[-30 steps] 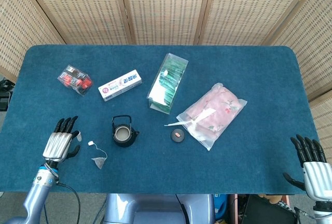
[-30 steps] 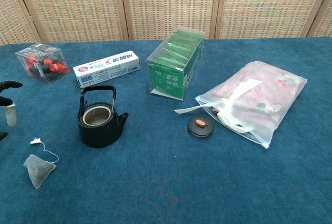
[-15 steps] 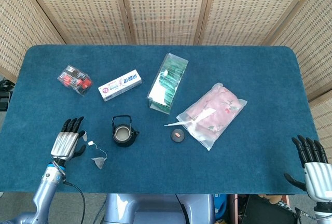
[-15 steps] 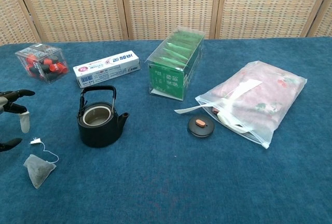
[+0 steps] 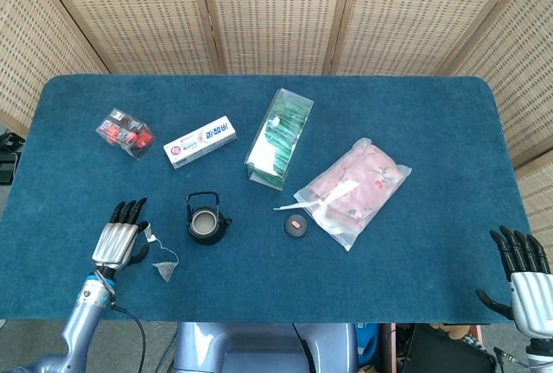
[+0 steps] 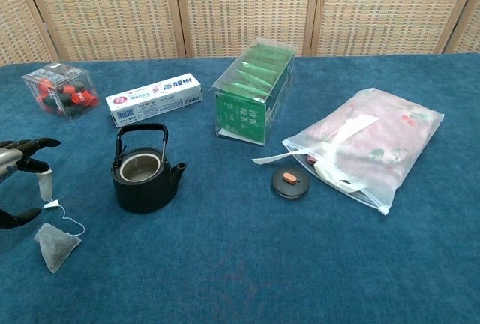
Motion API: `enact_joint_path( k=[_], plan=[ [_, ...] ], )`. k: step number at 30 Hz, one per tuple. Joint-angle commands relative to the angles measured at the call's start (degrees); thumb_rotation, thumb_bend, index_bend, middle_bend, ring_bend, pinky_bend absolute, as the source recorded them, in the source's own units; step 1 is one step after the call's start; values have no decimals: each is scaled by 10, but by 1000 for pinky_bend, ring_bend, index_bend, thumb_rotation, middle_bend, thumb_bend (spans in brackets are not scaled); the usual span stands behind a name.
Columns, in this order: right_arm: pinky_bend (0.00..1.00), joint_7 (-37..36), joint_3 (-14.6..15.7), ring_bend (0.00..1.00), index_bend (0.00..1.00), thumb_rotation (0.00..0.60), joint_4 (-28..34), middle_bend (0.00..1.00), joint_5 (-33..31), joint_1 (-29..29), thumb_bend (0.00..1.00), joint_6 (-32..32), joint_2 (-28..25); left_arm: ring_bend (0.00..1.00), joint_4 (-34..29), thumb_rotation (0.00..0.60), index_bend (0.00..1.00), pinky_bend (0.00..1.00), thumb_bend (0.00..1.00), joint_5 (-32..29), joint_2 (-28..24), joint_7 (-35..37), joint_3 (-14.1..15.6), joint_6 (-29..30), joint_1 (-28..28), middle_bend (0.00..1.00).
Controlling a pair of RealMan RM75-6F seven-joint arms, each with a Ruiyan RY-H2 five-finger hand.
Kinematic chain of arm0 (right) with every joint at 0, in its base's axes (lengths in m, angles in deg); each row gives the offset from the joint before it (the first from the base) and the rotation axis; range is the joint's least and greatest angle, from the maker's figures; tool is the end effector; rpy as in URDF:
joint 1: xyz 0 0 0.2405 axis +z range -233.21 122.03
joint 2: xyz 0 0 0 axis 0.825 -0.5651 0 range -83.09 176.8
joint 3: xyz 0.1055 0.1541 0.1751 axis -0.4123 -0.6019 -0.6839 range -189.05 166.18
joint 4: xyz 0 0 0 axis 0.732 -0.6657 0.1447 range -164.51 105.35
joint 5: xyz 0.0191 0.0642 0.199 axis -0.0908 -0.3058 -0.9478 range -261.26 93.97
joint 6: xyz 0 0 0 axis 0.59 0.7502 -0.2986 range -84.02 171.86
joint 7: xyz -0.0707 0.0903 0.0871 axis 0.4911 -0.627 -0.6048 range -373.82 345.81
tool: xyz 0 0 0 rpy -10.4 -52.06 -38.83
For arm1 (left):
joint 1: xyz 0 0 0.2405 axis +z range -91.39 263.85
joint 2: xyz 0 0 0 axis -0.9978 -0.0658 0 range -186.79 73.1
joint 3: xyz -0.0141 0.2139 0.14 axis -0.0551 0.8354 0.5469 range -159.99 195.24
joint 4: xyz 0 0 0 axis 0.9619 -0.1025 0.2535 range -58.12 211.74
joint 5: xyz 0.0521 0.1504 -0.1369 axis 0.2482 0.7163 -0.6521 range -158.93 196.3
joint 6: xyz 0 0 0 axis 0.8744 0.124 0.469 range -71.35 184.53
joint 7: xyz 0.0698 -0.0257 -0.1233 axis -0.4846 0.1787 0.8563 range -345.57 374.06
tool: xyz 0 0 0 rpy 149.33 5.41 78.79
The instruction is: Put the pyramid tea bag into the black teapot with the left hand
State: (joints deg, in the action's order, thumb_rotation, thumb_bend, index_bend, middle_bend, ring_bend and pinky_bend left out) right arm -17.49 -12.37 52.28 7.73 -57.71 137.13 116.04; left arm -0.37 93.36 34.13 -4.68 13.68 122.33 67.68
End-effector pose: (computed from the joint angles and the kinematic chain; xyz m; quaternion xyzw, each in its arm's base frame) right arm -0.3384 -0.1346 0.1553 0.5852 -0.3622 0.3921 0.6104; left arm -0.2816 0.2462 -0.0108 -0.6911 -0.4099 -0.2940 0.5176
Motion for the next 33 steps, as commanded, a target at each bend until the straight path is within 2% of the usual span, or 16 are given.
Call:
enact_joint_path(
  k=[1,33],
  plan=[
    [84,-1,0,0,92,600,-1,138,-1,0,71,0,0,0,3,600,515,0,383,-3,3,-2,-1,0,-1,28],
    [84,4,-1,0,91,600,2,138,-7,-3,71,-5,-3,0,23,600,515,0,383,-31,24,-6,-3,-16,-14,28]
  ],
)
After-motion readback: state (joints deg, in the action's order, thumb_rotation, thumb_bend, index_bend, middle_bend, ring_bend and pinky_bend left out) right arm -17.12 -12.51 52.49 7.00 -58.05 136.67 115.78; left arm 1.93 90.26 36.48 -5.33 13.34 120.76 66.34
